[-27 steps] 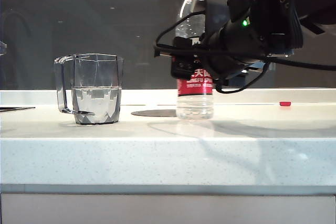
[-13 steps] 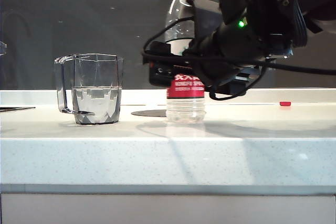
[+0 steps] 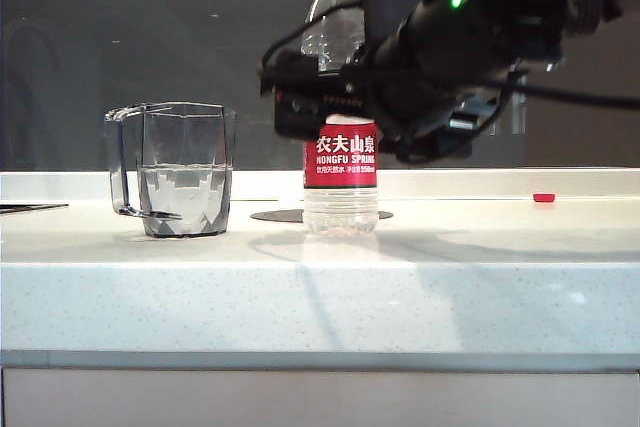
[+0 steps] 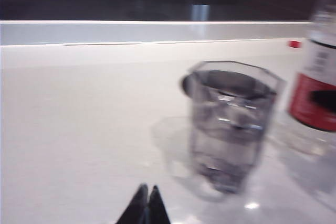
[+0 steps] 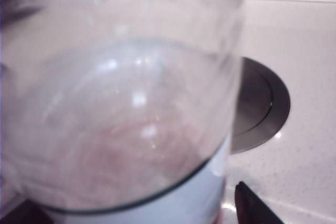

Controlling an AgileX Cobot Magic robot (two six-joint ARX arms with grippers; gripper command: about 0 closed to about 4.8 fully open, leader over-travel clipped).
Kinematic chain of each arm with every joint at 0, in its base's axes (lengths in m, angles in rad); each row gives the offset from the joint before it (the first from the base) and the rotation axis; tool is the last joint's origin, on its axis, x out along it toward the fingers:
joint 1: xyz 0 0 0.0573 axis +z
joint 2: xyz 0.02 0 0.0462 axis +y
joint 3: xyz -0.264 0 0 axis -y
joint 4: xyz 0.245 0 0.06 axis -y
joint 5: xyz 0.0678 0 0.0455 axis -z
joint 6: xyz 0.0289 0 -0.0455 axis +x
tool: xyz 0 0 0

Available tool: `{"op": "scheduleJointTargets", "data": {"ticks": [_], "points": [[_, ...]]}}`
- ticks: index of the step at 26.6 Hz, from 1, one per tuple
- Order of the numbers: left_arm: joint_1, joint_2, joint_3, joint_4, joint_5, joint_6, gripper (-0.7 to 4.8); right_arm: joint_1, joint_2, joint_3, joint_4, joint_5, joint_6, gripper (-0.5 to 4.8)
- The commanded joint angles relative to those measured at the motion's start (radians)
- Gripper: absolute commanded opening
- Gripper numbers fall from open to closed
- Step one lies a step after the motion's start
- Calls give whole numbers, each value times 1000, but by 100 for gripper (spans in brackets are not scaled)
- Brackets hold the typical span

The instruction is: Pick up the mineral water bottle on the table and pour water into the mug until it's half full.

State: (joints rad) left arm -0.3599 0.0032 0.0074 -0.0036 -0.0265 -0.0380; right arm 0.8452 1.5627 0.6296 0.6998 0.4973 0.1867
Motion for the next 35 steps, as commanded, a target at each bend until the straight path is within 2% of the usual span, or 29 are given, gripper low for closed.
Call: {"op": "scheduleJointTargets", "data": {"ticks": [1,11,16,19,29,35], "points": [[36,0,3,11,4,2,-4,2,-56,3,-39,5,5,479],[49,0,3,11,5,2,-4,26,-227,3,-269,-54,27,479],[142,0,3,11,5,1,-4,74,-285,3,-338,-42,28,479],[198,0,3,11,4,2,-4,104,-318,3,-403,2,27,479],[205,0,3,11,5,2,-4,153,-432,3,-551,7,27,479],[208,0,3,11,5,2,-4,232,-578,3,-678,77,27,479]]}}
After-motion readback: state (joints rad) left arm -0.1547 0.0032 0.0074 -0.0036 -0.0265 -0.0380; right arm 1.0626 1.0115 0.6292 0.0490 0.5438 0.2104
